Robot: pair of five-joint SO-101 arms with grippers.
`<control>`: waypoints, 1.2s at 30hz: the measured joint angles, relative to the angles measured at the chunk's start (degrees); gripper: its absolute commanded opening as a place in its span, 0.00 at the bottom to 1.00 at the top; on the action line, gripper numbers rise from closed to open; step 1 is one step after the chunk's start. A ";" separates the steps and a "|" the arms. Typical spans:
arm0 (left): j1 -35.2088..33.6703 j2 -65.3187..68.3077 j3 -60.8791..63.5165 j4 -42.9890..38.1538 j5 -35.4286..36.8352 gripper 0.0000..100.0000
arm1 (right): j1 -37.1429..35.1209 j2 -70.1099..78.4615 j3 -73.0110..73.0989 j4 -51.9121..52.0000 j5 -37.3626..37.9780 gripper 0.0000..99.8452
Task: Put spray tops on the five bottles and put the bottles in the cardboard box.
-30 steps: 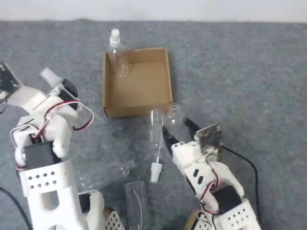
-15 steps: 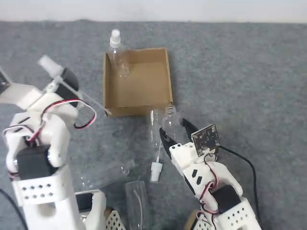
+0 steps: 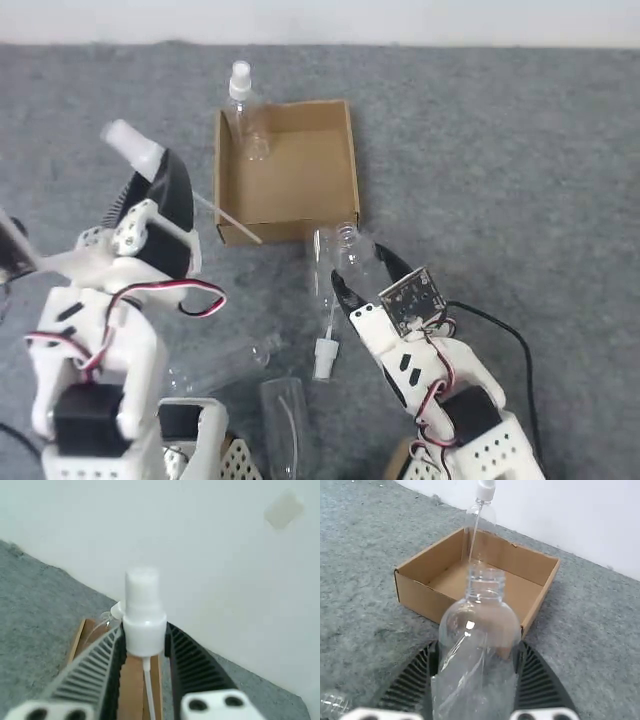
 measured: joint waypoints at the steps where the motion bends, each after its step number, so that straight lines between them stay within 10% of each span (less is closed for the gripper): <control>1: 0.09 -0.79 1.49 -0.97 0.00 0.01 | 0.00 0.00 0.00 0.00 0.00 0.01; 36: -0.09 -30.51 30.51 -15.47 5.71 0.01 | -6.86 0.00 0.00 -2.73 18.29 0.01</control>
